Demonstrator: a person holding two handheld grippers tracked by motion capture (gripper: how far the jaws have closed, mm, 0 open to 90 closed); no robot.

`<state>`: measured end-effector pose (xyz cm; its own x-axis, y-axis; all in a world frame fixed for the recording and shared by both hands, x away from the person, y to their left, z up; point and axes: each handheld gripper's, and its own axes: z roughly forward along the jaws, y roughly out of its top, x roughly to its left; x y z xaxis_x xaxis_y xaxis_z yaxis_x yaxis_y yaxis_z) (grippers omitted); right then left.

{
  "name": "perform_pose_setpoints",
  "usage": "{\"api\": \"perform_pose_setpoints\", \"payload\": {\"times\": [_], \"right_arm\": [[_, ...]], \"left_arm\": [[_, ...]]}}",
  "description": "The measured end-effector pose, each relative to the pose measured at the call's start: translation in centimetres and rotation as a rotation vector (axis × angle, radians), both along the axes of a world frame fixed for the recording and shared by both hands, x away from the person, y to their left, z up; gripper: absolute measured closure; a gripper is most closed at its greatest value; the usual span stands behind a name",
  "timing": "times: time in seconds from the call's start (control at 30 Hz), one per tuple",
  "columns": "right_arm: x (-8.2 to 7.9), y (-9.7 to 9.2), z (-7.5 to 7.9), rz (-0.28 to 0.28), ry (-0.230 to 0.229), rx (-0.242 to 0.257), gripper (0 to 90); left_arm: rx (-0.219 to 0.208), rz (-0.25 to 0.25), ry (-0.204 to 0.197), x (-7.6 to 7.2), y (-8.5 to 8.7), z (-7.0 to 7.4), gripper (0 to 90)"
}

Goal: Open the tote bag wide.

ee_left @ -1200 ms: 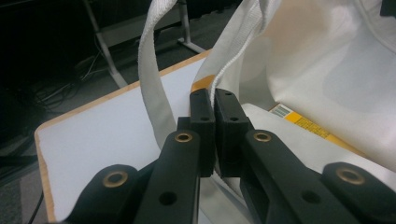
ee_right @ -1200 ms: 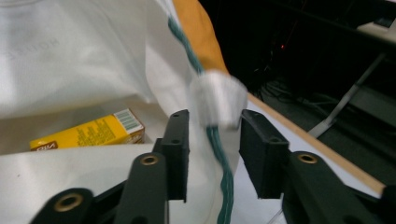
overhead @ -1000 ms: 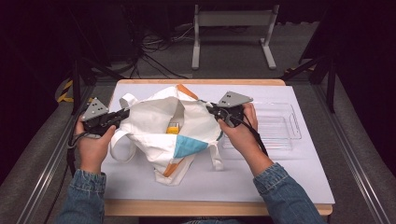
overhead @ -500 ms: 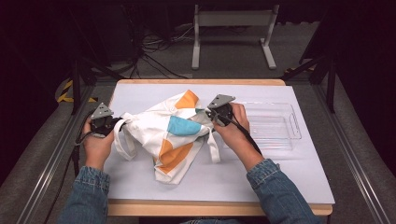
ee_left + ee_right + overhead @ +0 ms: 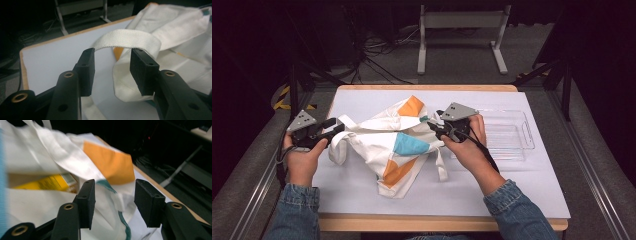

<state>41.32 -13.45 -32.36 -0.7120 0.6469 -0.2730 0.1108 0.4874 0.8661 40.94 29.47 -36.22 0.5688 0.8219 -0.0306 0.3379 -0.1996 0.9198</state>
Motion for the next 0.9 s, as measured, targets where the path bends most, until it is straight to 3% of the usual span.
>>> {"api": "perform_pose_setpoints", "payload": {"times": [0.07,0.1,0.13,0.17,0.2,0.37,0.5,0.77,0.9], "right_arm": [[-0.9,0.5,0.4,0.082,0.016,0.037,71.3],[-0.9,0.5,0.4,0.082,0.016,0.037,71.3],[-1.3,1.0,0.5,0.131,0.04,0.042,77.3],[-2.0,2.1,0.2,0.216,0.073,0.04,87.0],[-2.4,2.7,-0.1,0.253,0.094,0.046,89.6],[-3.7,4.5,-1.8,0.328,0.133,0.022,89.8],[-5.1,5.7,-4.4,0.381,0.18,-0.048,89.8],[-6.0,6.7,-9.0,0.415,0.257,-0.168,89.8],[-6.1,6.7,-9.6,0.421,0.264,-0.177,89.8]], "left_arm": [[-0.032,0.003,-0.022,-0.8,0.3,0.7,55.1],[-0.032,0.003,-0.022,-0.8,0.3,0.7,55.3],[-0.033,0.0,-0.027,-1.0,0.3,0.9,55.3],[-0.029,0.001,-0.033,-1.2,0.2,1.1,55.9],[-0.028,-0.006,-0.047,-1.7,0.0,1.5,56.3],[-0.031,-0.052,-0.067,-2.8,-0.6,2.2,59.4],[-0.007,-0.086,-0.07,-3.2,-1.5,2.4,61.7],[-0.002,-0.101,-0.08,-3.4,-2.1,2.7,62.7],[-0.005,-0.098,-0.082,-3.4,-1.9,2.8,62.7]]}}
